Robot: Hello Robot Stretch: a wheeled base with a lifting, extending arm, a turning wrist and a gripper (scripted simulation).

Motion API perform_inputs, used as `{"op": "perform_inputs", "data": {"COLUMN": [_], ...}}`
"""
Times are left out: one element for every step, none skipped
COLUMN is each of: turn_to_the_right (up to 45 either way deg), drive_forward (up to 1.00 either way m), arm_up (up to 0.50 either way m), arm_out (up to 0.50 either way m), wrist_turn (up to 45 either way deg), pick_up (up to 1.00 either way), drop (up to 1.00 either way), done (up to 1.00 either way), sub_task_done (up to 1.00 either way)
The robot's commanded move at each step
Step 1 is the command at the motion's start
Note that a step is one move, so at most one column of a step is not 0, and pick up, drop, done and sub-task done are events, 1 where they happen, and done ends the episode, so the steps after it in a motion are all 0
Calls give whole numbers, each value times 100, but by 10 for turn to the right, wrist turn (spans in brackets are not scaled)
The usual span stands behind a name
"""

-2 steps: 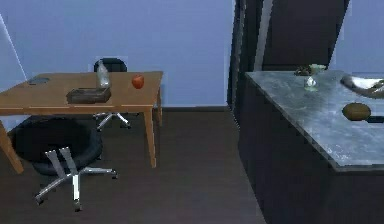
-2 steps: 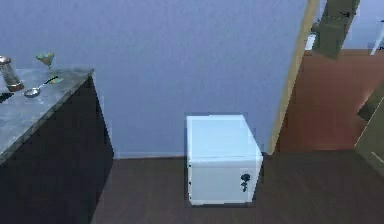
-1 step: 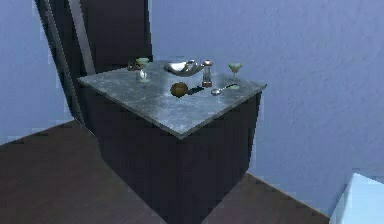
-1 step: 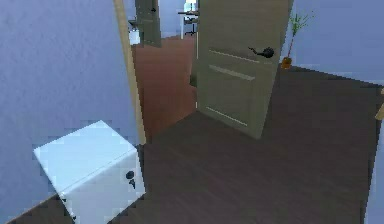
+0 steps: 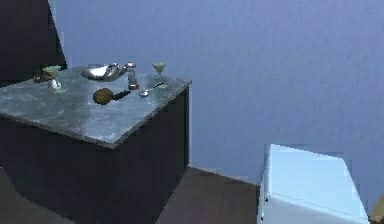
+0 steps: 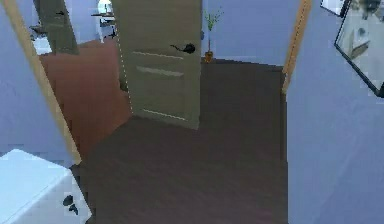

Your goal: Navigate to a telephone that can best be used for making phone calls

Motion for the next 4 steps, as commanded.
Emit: {"op": "perform_inputs", "data": {"turn_to_the_right": [0, -300, 0, 0], "drive_forward": [40, 0, 90, 0], "arm_up": [0, 0, 0, 0], "arm_out": [0, 0, 0, 0], "wrist_turn": [0, 0, 0, 0], "pick_up": [0, 0, 0, 0], "drop": [0, 0, 0, 0], "done": [0, 0, 0, 100], "sub_task_done": [0, 0, 0, 0]}}
